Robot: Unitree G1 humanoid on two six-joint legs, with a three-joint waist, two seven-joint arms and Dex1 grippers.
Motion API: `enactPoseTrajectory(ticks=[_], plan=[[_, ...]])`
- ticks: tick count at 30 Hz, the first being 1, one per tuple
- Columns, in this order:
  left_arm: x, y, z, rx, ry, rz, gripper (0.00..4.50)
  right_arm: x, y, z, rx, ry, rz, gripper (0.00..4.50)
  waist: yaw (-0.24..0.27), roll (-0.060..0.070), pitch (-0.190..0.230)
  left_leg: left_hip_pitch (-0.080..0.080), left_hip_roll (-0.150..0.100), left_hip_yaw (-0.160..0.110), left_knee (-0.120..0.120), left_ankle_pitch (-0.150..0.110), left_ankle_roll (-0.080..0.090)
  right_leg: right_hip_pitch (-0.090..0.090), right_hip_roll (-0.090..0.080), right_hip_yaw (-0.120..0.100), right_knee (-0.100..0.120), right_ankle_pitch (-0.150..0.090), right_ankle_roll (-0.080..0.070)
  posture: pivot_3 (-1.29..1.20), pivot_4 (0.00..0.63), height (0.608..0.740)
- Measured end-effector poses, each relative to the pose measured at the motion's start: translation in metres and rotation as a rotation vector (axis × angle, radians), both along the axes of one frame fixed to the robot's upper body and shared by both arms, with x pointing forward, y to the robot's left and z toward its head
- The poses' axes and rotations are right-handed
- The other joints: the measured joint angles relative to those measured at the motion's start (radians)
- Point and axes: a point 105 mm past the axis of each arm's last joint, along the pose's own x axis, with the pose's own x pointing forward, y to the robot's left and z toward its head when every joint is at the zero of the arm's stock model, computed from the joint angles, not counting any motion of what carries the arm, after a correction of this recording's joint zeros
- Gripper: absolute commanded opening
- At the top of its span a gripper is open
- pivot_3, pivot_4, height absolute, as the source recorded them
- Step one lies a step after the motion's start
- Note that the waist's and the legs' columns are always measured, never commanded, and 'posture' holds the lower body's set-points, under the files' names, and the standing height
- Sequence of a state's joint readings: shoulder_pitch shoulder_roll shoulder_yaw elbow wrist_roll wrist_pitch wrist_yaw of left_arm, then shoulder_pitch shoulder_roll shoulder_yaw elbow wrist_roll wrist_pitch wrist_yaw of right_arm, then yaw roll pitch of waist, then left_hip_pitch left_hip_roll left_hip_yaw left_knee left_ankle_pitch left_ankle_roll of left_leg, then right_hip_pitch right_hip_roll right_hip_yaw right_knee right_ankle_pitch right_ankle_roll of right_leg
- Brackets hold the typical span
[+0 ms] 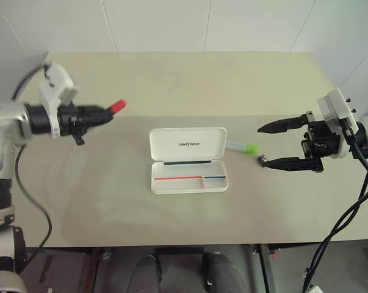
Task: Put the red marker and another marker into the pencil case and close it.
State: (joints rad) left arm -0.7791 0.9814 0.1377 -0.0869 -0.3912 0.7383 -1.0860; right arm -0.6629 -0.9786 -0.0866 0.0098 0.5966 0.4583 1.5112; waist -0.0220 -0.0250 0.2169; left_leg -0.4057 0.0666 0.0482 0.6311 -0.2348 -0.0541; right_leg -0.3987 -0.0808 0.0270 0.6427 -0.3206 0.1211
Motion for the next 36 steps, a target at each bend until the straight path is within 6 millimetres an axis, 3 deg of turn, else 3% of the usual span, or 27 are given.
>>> enactPoseTrajectory(ticks=[6,9,13,19,24,29,36], plan=[[-0.011,-0.048,-0.028,0.036,0.128,-0.16,0.59,0.0,-0.002,0.0,0.003,0.0,-0.012,4.5,-0.007,-0.001,0.0,0.001,0.0,0.001,0.001,0.0,0.001,0.0,0.001,0.003,0.002,0.001,0.001,0.0,0.15,0.74],[-0.014,-0.082,-0.044,0.095,0.145,-0.246,0.59,0.001,-0.003,-0.002,0.003,0.004,-0.023,4.5,-0.005,-0.001,0.0,0.001,0.0,0.001,0.002,0.0,0.001,0.0,0.001,0.003,0.001,0.001,0.002,0.0,0.15,0.74],[-0.004,-0.115,-0.065,0.116,0.168,-0.266,0.59,0.002,-0.004,-0.004,0.003,0.007,-0.034,4.5,-0.006,-0.001,0.0,0.001,0.0,0.002,0.002,0.0,0.001,0.0,0.001,0.004,0.001,0.001,0.002,0.0,0.15,0.74],[0.009,-0.133,-0.097,0.223,0.17,-0.24,0.59,0.001,-0.006,-0.009,0.005,0.019,-0.051,4.5,-0.006,-0.001,0.0,0.001,0.0,0.002,0.003,0.0,0.0,0.0,0.002,0.005,0.001,0.001,0.002,0.0,0.15,0.74],[0.007,-0.142,-0.105,0.263,0.147,-0.272,0.59,0.001,-0.007,-0.007,0.009,0.009,-0.063,4.5,-0.004,-0.001,0.0,0.001,0.0,0.002,0.003,0.0,0.0,0.0,0.002,0.005,0.001,0.001,0.002,0.0,0.15,0.74],[0.004,-0.15,-0.113,0.262,0.158,-0.29,2.24,0.001,-0.008,-0.007,0.01,0.008,-0.068,4.5,-0.004,-0.001,0.0,0.0,0.0,0.002,0.004,0.0,0.001,0.0,0.002,0.005,0.001,0.001,0.002,0.0,0.15,0.74],[0.014,-0.146,-0.117,0.338,0.075,-0.248,4.47,0.001,-0.008,-0.007,0.01,0.004,-0.072,4.5,-0.004,-0.001,0.0,0.001,0.0,0.002,0.004,0.0,0.001,0.0,0.002,0.006,0.001,0.001,0.002,0.0,0.15,0.74]])
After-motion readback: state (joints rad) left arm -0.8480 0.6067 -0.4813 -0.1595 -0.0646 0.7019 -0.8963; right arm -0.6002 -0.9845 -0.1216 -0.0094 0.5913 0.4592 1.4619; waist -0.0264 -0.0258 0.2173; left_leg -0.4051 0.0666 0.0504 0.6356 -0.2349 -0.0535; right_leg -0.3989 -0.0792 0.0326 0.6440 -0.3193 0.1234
